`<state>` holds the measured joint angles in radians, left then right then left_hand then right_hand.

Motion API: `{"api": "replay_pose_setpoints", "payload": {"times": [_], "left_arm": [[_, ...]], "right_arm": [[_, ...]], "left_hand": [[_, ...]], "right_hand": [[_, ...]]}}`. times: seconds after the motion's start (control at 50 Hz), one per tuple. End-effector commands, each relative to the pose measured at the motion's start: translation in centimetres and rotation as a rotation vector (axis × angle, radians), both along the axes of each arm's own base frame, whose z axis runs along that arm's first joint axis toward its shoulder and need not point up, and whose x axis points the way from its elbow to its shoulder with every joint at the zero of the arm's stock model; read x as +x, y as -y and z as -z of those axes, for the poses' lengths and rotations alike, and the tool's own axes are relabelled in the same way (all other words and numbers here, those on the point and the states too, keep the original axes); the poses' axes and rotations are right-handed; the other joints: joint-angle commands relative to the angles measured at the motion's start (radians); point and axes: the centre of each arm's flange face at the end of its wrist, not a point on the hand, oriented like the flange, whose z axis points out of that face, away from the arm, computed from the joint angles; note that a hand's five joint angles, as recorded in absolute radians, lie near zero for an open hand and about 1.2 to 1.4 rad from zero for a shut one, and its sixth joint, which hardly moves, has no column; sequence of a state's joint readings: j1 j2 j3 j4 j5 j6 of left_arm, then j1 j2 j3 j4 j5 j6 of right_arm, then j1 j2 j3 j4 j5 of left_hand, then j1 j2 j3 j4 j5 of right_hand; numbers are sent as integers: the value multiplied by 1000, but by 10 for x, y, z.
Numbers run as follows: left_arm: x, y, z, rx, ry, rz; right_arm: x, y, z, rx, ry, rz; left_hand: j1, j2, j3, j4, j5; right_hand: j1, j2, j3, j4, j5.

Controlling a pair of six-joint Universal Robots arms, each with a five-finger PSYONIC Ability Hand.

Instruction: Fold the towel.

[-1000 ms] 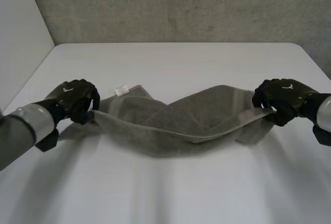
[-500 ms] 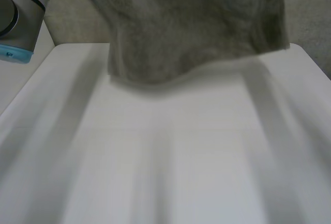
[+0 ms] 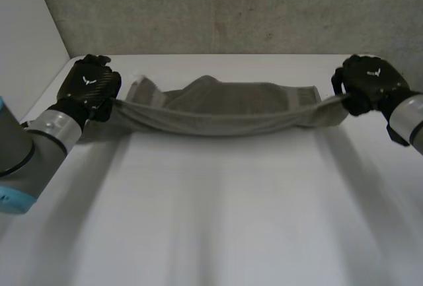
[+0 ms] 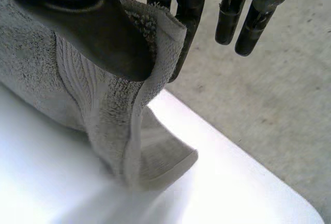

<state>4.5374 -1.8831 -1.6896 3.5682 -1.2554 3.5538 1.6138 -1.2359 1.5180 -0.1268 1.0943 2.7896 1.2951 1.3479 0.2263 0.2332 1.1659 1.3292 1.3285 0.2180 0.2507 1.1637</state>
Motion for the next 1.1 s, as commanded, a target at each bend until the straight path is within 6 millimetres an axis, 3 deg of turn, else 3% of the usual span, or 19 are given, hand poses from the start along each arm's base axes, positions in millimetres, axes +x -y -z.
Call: {"api": "replay_pose_setpoints", "payload": {"times": [0.02, 0.12, 0.22, 0.34, 0.46, 0.52, 0.62, 0.72, 0.82, 1.1], "left_arm": [[6, -35, -32, -42, -11, 2], [12, -60, -46, -3, -43, -2], [22, -82, -72, -3, -118, -21], [28, -88, -88, -30, -143, -35], [28, -84, -84, -14, -137, -38], [27, -75, -69, 42, -127, -40], [15, -58, -32, 163, -70, -15], [1, -45, -8, 203, 8, 25], [-15, -29, 7, 198, 70, 66], [-31, 26, 42, 215, 113, 80]], "right_arm": [[-5, -35, -14, -17, -14, 5], [-7, -61, -26, -7, 5, 16], [-23, -83, -67, -70, 26, 68], [-35, -86, -96, -102, 33, 75], [-43, -80, -97, -86, 28, 59], [-47, -74, -91, -60, 33, 53], [-52, -51, -58, 52, 25, 57], [-53, -39, -42, 72, -43, 55], [-52, -20, -22, 120, -81, 75], [-28, 24, 31, 210, -108, 39]], "left_hand": [[101, 48, -52, -59, 56], [101, 48, -52, -59, 56], [101, 48, -52, -59, 56], [101, 48, -52, -59, 56], [101, 48, -52, -59, 56], [101, 48, -52, -59, 56], [101, 48, -52, -59, 56], [101, 48, -52, -59, 56], [101, 48, -52, -59, 56], [101, 48, -52, -59, 56]], "right_hand": [[67, 68, -43, -76, 58], [67, 68, -43, -76, 58], [67, 68, -43, -76, 58], [67, 68, -43, -76, 58], [67, 68, -43, -76, 58], [67, 68, -43, -76, 58], [67, 68, -43, -76, 58], [67, 68, -43, -76, 58], [67, 68, -43, -76, 58], [67, 68, -43, -76, 58]]}}
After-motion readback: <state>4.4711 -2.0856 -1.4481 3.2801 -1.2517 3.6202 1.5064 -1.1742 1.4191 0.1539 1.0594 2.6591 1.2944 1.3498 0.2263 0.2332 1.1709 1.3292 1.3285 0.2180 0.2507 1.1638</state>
